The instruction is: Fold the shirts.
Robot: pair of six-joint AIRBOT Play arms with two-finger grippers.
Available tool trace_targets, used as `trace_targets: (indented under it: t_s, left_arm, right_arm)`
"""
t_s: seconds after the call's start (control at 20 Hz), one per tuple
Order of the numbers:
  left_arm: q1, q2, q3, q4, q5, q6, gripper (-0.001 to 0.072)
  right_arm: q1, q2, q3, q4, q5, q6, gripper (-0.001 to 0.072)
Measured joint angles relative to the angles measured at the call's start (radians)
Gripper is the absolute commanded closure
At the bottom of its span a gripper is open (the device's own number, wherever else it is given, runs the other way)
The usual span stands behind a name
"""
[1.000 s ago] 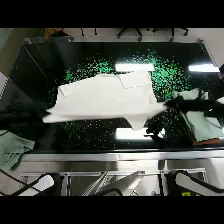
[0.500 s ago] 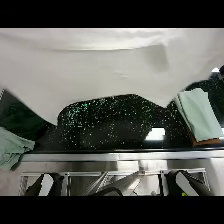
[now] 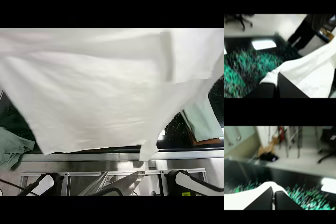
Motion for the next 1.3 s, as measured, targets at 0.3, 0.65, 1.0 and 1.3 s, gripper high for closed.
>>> trace_targets:
  t_s: [0.3,0.65,1.0,1.3]
  left_arm:
    - [-0.238,-0.324,-0.167,0.362,0.187,-0.005,0.0691]
    - [-0.279,-0.741,0.069,0.470,0.290,-0.076,0.0691]
    - [-0.299,-0.899,0.259,0.534,0.212,-0.154,0.0690]
    - [-0.352,-0.917,0.280,0.744,0.164,-0.200,0.0690]
  right_arm:
    - [0.142,-0.370,-0.114,-0.076,-0.054,-0.012,0.0699]
    - [0.182,-0.666,-0.125,-0.034,-0.278,-0.028,0.0699]
    - [0.159,-0.727,-0.125,-0.202,-0.239,-0.027,0.0699]
    - [0.157,-0.750,-0.130,-0.385,-0.144,0.019,0.0698]
